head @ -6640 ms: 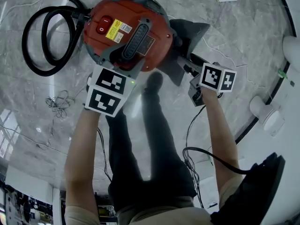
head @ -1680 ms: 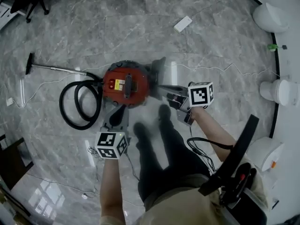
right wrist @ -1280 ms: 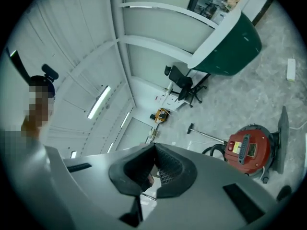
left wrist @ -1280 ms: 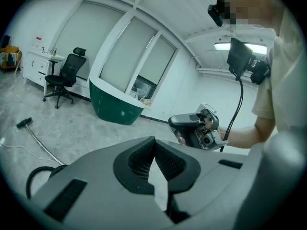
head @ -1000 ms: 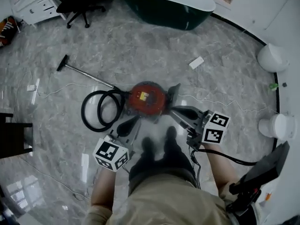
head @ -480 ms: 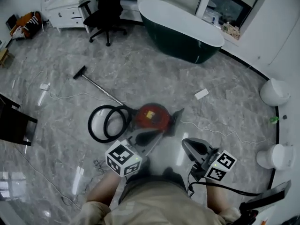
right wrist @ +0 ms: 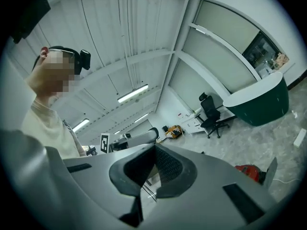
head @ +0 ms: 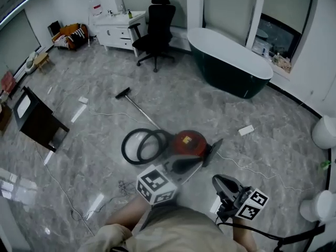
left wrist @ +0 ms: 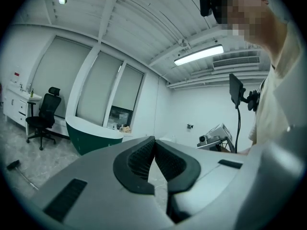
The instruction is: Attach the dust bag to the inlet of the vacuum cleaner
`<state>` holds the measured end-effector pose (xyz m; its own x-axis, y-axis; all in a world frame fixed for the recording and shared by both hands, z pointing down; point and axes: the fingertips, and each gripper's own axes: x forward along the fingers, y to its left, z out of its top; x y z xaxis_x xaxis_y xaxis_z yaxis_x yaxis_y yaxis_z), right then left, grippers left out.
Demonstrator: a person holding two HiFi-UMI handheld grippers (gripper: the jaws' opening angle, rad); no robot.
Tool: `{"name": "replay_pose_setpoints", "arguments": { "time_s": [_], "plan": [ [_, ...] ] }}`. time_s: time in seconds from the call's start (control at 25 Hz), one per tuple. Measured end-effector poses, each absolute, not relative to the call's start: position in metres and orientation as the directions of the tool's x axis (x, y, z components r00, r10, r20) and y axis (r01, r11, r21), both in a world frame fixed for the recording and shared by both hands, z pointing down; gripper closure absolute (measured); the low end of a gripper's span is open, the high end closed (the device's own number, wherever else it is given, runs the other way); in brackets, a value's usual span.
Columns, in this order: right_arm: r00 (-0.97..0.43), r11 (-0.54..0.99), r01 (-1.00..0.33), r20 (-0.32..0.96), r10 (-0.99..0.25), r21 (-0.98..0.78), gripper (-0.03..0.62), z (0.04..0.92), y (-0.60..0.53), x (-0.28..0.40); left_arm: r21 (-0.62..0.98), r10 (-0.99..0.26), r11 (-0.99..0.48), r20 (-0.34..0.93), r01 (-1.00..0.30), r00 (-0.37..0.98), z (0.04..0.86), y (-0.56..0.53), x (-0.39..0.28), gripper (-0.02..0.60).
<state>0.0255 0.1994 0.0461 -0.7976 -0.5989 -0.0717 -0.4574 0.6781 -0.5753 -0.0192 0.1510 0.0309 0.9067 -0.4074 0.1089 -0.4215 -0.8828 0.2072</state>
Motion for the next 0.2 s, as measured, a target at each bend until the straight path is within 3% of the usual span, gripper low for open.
{"name": "replay_pose_setpoints", "arguments": {
  "time_s": [0.2],
  "plan": [
    [-0.794, 0.642, -0.418, -0.084, -0.602, -0.643, 0.577, 0.054, 0.264, 0.049, 0.204, -0.429, -0.874, 0.104, -0.441, 0.898, 0.029, 0.217, 0.0, 0.589]
  ]
}}
